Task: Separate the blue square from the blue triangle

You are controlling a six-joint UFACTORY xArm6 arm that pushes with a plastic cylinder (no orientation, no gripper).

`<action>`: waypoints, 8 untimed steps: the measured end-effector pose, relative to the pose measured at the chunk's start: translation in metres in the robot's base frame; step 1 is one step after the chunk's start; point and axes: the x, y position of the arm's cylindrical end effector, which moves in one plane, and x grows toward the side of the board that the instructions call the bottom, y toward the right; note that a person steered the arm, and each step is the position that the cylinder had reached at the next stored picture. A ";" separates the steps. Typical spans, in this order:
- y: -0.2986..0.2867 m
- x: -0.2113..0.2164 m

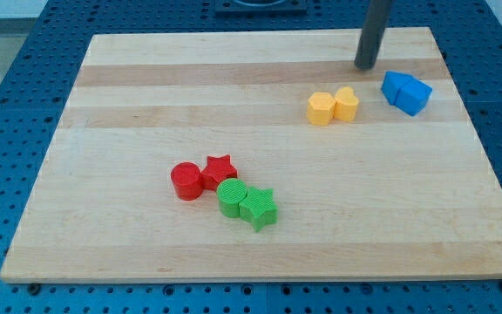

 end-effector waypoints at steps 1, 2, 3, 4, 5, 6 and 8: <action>0.026 -0.003; 0.047 -0.002; 0.060 -0.002; 0.062 0.000; 0.062 0.024; 0.062 0.074; 0.062 0.178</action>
